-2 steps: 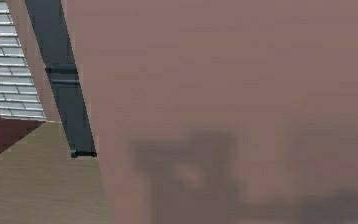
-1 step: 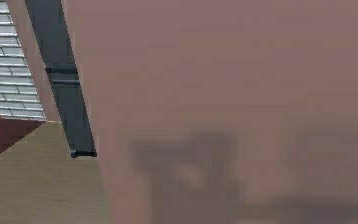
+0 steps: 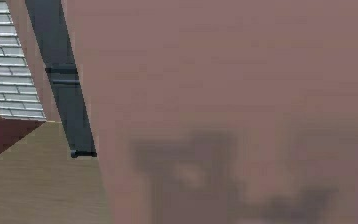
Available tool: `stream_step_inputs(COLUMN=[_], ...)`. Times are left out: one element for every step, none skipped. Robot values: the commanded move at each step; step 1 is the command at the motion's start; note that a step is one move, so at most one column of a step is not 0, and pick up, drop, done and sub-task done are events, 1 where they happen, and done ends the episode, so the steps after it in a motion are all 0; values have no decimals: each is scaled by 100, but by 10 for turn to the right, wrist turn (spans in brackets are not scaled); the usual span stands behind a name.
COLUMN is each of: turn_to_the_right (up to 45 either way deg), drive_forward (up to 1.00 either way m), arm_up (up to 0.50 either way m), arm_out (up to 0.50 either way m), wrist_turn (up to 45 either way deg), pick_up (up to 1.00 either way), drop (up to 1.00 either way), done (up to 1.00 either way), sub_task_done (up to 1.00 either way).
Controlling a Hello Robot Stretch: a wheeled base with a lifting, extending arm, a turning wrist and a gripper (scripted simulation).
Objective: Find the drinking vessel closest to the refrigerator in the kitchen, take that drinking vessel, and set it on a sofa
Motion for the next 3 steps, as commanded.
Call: stream_step_inputs(turn_to_the_right=[-450,-450,-450], drive_forward=[0,0,0], arm_up=[0,0,0], arm_out=[0,0,0], wrist_turn=[0,0,0], pick_up=[0,0,0], drop=[0,0,0], done=[0,0,0], sub_task_done=[0,0,0])
